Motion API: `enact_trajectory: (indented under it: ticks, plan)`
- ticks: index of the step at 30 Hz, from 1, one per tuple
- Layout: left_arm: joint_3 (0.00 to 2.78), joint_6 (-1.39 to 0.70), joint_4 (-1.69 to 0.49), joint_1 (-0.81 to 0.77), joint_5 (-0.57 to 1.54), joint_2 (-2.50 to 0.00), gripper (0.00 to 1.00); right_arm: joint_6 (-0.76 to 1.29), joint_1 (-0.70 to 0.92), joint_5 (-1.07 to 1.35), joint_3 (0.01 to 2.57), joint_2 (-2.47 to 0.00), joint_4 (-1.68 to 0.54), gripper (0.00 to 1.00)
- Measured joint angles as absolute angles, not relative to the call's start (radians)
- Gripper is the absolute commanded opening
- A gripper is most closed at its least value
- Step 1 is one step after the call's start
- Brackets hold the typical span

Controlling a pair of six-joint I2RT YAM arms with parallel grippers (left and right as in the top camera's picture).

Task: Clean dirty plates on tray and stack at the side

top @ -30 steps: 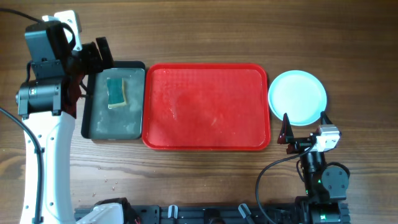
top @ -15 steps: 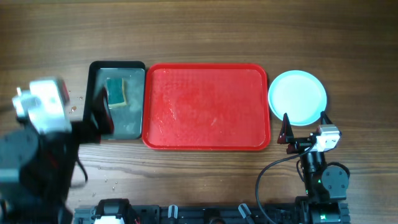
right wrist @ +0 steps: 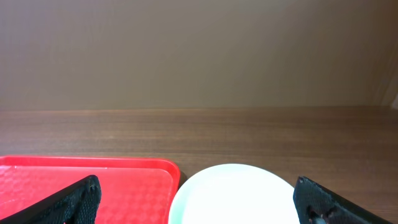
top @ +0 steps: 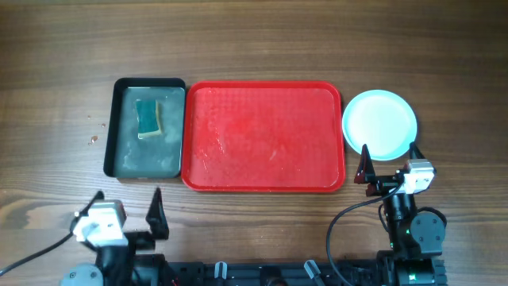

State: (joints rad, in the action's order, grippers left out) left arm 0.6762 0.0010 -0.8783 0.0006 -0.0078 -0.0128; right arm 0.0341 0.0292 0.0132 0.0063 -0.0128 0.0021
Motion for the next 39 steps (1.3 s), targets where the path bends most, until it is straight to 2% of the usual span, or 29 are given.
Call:
enact_trajectory:
  ticks: [2, 5, 7, 12, 18, 25, 29, 33, 39]
  plan:
    - [0.633, 0.001, -0.706, 0.001, 0.002, -0.014, 1.0, 0.034, 0.029, 0.013, 0.006, -0.013, 0.003, 1.0]
    - [0.513, 0.001, -0.266, 0.001, 0.059, -0.012, 1.0, 0.034, 0.029, 0.013, 0.006, -0.012, 0.002, 1.0]
    - [0.436, -0.002, -0.064, 0.001, 0.108, -0.011, 1.0, 0.034, 0.029, 0.013, 0.006, -0.013, 0.003, 1.0]
    - [0.276, -0.002, 0.051, 0.001, 0.205, -0.01, 1.0, 0.034, 0.029, 0.013, 0.006, -0.013, 0.003, 1.0]
    - [0.107, -0.002, 0.264, 0.001, 0.195, -0.009, 1.0, 0.034, 0.029, 0.013, 0.006, -0.013, 0.003, 1.0]
    - [0.033, -0.003, 0.279, 0.007, 0.076, -0.009, 1.0, 0.034, 0.029, 0.014, 0.006, -0.013, 0.003, 1.0]
    - [0.012, -0.002, 0.165, 0.014, 0.075, -0.009, 1.0, 0.034, 0.029, 0.013, 0.006, -0.013, 0.003, 1.0]
    - [0.008, -0.002, -0.064, 0.014, 0.072, -0.009, 1.0, 0.034, 0.029, 0.014, 0.006, -0.013, 0.003, 1.0]
    - [0.009, -0.002, -0.067, 0.016, 0.049, -0.011, 1.0, 0.034, 0.029, 0.013, 0.006, -0.013, 0.003, 1.0]
